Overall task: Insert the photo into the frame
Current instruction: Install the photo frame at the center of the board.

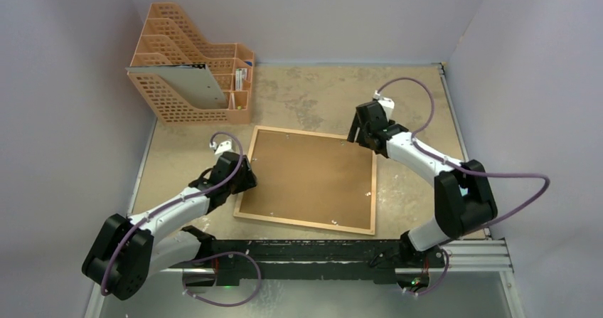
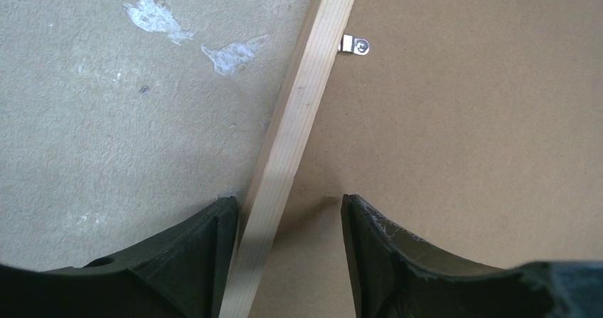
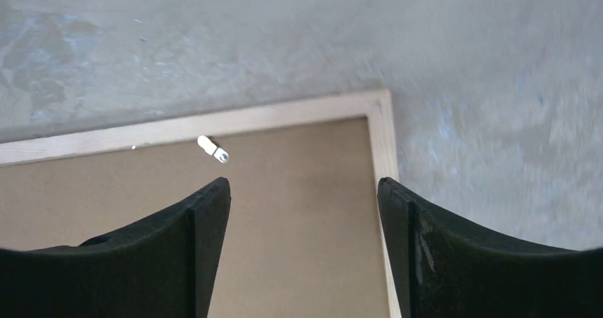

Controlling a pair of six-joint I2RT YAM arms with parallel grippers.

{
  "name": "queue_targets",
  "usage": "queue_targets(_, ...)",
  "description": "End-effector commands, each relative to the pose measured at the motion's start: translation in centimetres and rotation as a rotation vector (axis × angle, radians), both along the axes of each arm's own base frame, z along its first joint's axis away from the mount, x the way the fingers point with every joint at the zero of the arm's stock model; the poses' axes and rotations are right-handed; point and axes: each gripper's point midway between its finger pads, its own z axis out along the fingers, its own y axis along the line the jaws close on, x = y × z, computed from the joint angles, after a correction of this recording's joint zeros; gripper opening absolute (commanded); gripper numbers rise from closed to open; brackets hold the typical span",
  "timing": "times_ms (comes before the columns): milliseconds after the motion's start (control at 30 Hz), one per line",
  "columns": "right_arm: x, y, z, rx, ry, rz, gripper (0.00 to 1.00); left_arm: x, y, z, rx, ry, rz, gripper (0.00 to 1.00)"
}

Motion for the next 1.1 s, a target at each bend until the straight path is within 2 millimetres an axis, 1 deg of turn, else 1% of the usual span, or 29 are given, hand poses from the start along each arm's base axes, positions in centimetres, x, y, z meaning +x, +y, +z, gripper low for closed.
queue_targets(0, 4.9, 1.7, 2.8, -0.145, -0.154, 0.235, 0.8, -0.7, 0.1, -0.9, 0.017, 0.045, -0.019, 0.59)
queue_targets(133, 5.6, 3.1, 1.0, -0.222, -0.114, 0.42, 0.81, -0.5, -0.1, -0.9, 0.016, 0.051, -0.031, 0.6)
queue_targets(200, 5.7, 4.0, 0.8, -0.273, -0.116, 0.511, 0.79, -0.4, -0.2, -0.9, 0.015, 0.053, -0.035, 0.6)
queue_targets(233, 5.6, 4.6, 0.8, -0.3, -0.126, 0.565, 0.79, -0.4, -0.2, -0.9, 0.016, 0.054, -0.036, 0.6)
queue_targets(333, 5.8, 5.5, 1.2, -0.361, -0.15, 0.692, 0.79, -0.3, -0.3, -0.7, 0.015, 0.053, -0.04, 0.6)
queue_targets(400, 6.3, 6.4, 1.9, -0.393, -0.198, 0.786, 0.79, -0.2, -0.4, -0.7, 0.014, 0.053, -0.042, 0.6)
queue_targets(467, 6.7, 7.1, 2.6, -0.403, -0.235, 0.843, 0.79, -0.2, -0.4, -0.6, 0.014, 0.054, -0.041, 0.6)
queue_targets(533, 7.0, 7.7, 2.6, -0.408, -0.247, 0.892, 0.79, -0.2, -0.3, -0.7, 0.016, 0.056, -0.038, 0.6)
queue_targets(600, 7.2, 7.9, 2.0, -0.418, -0.233, 0.913, 0.78, -0.3, -0.1, -0.7, 0.021, 0.06, -0.034, 0.56)
queue_targets(700, 7.2, 7.7, 0.7, -0.44, -0.193, 0.937, 0.76, -0.4, 0.2, -0.9, 0.031, 0.065, -0.025, 0.48)
queue_targets(800, 7.1, 7.7, -0.3, -0.46, -0.167, 0.966, 0.75, -0.5, 0.4, -1.1, 0.04, 0.073, -0.022, 0.44)
queue_targets(1000, 6.8, 7.9, -1.5, -0.488, -0.13, 1.027, 0.75, -0.6, 0.5, -1.3, 0.043, 0.08, -0.02, 0.43)
queue_targets(1067, 6.7, 7.6, -2.0, -0.507, -0.107, 1.035, 0.74, -0.6, 0.5, -1.3, 0.043, 0.079, -0.019, 0.43)
